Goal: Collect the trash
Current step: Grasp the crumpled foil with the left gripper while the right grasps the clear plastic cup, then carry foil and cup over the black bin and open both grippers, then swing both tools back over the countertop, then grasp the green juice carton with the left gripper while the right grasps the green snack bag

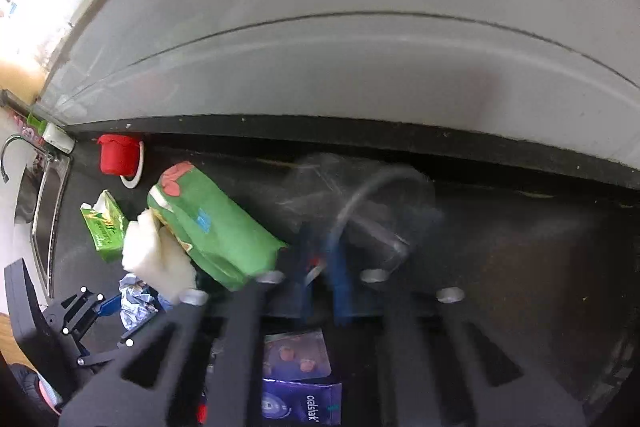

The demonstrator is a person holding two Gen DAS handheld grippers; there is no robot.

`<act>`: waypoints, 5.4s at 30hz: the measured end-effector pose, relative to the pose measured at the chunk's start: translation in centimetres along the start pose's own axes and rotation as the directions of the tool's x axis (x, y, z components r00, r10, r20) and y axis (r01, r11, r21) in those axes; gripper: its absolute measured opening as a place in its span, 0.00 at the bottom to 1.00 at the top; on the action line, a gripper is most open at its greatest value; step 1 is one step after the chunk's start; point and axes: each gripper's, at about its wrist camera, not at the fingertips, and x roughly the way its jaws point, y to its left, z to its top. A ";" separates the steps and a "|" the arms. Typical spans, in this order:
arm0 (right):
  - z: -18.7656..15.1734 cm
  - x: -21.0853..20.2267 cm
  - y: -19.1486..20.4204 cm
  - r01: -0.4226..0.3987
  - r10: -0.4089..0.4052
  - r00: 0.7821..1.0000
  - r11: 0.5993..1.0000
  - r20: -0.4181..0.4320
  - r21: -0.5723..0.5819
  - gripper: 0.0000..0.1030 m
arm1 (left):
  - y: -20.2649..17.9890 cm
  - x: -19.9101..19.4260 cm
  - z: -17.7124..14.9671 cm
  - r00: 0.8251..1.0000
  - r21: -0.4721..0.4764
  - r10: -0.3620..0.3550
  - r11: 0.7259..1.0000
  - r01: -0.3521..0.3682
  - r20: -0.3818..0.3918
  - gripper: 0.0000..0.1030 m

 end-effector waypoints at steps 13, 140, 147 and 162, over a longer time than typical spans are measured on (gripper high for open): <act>-4.5 -8.2 4.9 0.043 -0.029 0.995 0.988 0.095 -0.150 0.06 | 0.4 -8.1 -3.0 0.999 -0.121 0.035 0.992 -0.029 0.040 0.34; -2.1 1.6 5.7 -0.083 0.052 0.994 0.927 -0.095 -0.365 0.24 | 12.3 0.3 3.7 0.993 -0.723 -0.077 0.691 -0.009 -0.085 0.10; -3.1 -1.9 5.2 -0.065 0.057 0.998 0.940 -0.032 -0.335 0.23 | 12.3 -3.0 1.7 0.993 -0.716 -0.111 0.696 0.056 -0.030 0.07; -6.1 -4.7 2.6 -0.038 0.035 0.999 0.963 -0.015 -0.267 0.23 | 11.5 -5.1 -3.6 0.994 -0.772 -0.101 0.634 0.038 -0.035 0.72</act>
